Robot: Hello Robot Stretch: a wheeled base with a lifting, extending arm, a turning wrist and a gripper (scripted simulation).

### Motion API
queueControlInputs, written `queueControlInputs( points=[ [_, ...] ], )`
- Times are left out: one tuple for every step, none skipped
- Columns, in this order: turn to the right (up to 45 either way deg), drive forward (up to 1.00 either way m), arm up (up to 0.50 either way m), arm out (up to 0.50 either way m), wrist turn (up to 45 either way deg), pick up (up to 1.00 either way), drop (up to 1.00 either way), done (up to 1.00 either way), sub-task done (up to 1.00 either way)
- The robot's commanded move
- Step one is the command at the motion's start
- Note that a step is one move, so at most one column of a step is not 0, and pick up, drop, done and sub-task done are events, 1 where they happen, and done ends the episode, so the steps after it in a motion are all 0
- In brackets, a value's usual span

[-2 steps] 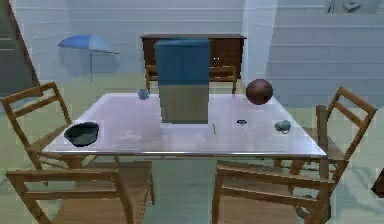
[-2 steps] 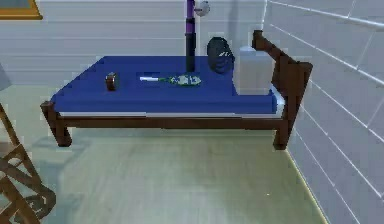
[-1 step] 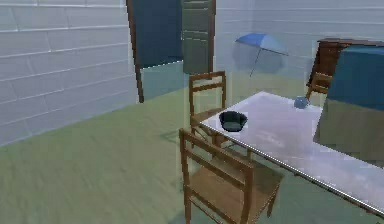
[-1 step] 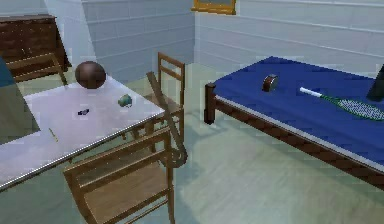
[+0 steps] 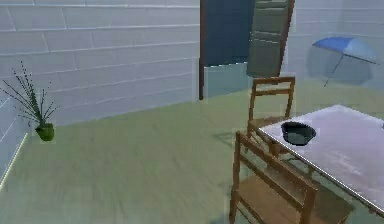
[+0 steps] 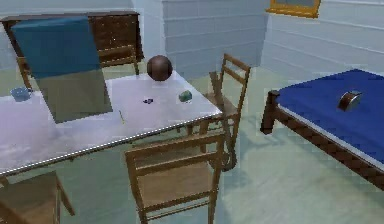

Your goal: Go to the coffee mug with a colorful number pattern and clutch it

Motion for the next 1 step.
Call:
queueControlInputs(
  points=[
    [45.0, 0.0, 0.0, 0.0, 0.0, 0.0, 0.0, 0.0, 0.0]
  ],
)
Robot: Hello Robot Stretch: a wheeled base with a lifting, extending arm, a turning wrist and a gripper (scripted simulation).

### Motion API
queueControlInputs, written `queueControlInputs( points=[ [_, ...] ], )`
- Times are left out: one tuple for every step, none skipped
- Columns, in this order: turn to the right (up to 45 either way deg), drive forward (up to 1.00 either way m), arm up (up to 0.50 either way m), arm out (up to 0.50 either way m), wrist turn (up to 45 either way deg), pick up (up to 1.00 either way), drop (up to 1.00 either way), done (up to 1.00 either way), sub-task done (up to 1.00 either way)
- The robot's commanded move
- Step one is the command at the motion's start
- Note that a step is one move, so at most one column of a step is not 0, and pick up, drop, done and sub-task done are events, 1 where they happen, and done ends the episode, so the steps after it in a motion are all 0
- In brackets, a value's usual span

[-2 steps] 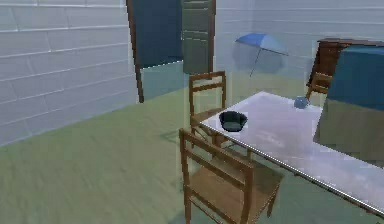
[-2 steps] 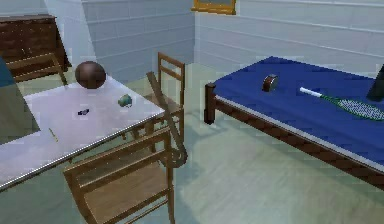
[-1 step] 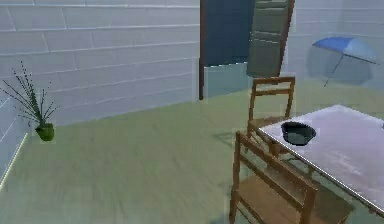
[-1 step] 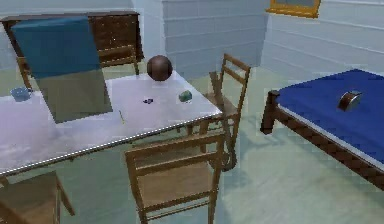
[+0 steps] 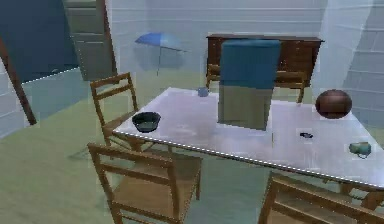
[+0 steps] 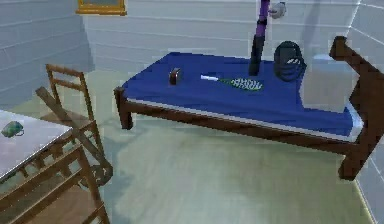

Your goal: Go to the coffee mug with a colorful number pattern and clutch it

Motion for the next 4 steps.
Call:
queueControlInputs(
  points=[
    [45.0, 0.0, 0.0, 0.0, 0.0, 0.0, 0.0, 0.0, 0.0],
    [30.0, 0.0, 0.0, 0.0, 0.0, 0.0, 0.0, 0.0, 0.0],
    [0.0, 0.7, 0.0, 0.0, 0.0, 0.0, 0.0, 0.0, 0.0],
    [36.0, 0.0, 0.0, 0.0, 0.0, 0.0, 0.0, 0.0, 0.0]
  ],
)
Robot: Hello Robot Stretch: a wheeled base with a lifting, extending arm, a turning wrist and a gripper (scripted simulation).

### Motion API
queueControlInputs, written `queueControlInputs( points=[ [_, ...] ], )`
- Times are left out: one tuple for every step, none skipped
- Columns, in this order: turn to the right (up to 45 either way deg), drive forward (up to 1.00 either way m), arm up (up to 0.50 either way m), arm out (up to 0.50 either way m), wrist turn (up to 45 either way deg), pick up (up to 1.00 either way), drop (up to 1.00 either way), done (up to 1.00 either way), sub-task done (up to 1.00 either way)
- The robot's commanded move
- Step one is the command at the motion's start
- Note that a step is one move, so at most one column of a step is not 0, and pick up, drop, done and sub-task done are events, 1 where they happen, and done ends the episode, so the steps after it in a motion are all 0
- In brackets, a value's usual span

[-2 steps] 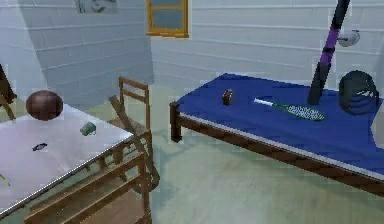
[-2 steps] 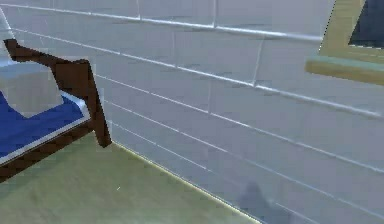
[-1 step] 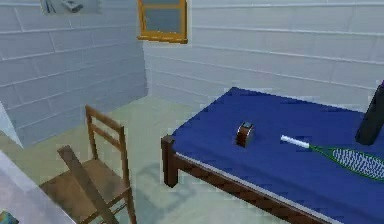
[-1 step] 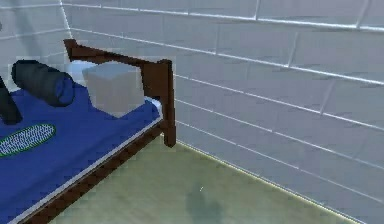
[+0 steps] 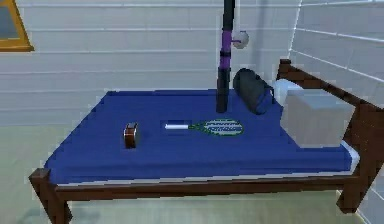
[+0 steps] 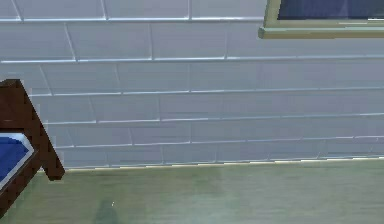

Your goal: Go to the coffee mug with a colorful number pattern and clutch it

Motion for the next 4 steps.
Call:
queueControlInputs(
  points=[
    [0.0, 0.05, 0.0, 0.0, 0.0, 0.0, 0.0, 0.0, 0.0],
    [-45.0, 0.0, 0.0, 0.0, 0.0, 0.0, 0.0, 0.0, 0.0],
    [-15.0, 0.0, 0.0, 0.0, 0.0, 0.0, 0.0, 0.0, 0.0],
    [0.0, 0.35, 0.0, 0.0, 0.0, 0.0, 0.0, 0.0, 0.0]
  ],
)
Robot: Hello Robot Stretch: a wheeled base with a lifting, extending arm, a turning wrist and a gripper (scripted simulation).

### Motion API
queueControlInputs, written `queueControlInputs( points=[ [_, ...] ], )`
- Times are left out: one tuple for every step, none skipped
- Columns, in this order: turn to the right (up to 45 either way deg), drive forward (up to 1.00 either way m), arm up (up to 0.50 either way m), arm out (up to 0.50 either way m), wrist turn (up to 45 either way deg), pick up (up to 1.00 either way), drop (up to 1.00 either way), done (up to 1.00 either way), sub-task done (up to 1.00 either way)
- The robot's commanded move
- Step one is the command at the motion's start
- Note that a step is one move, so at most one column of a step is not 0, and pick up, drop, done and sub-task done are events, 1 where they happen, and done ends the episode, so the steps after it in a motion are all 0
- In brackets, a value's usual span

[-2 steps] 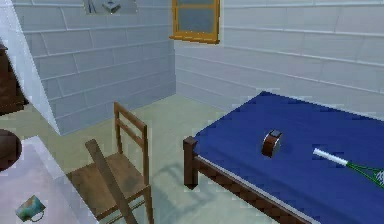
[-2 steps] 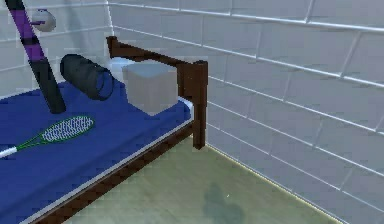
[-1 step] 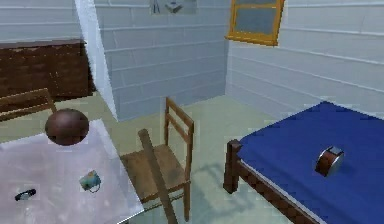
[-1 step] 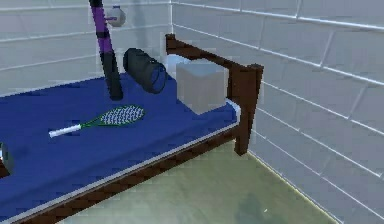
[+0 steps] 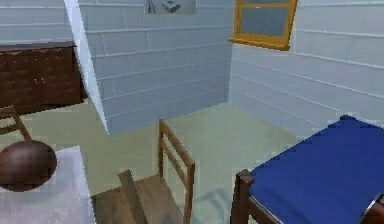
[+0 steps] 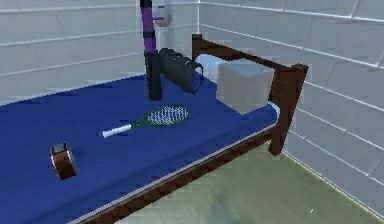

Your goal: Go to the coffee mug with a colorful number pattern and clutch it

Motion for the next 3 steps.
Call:
queueControlInputs(
  points=[
    [-45.0, 0.0, 0.0, 0.0, 0.0, 0.0, 0.0, 0.0, 0.0],
    [-45.0, 0.0, 0.0, 0.0, 0.0, 0.0, 0.0, 0.0, 0.0],
    [-45.0, 0.0, 0.0, 0.0, 0.0, 0.0, 0.0, 0.0, 0.0]
  ],
)
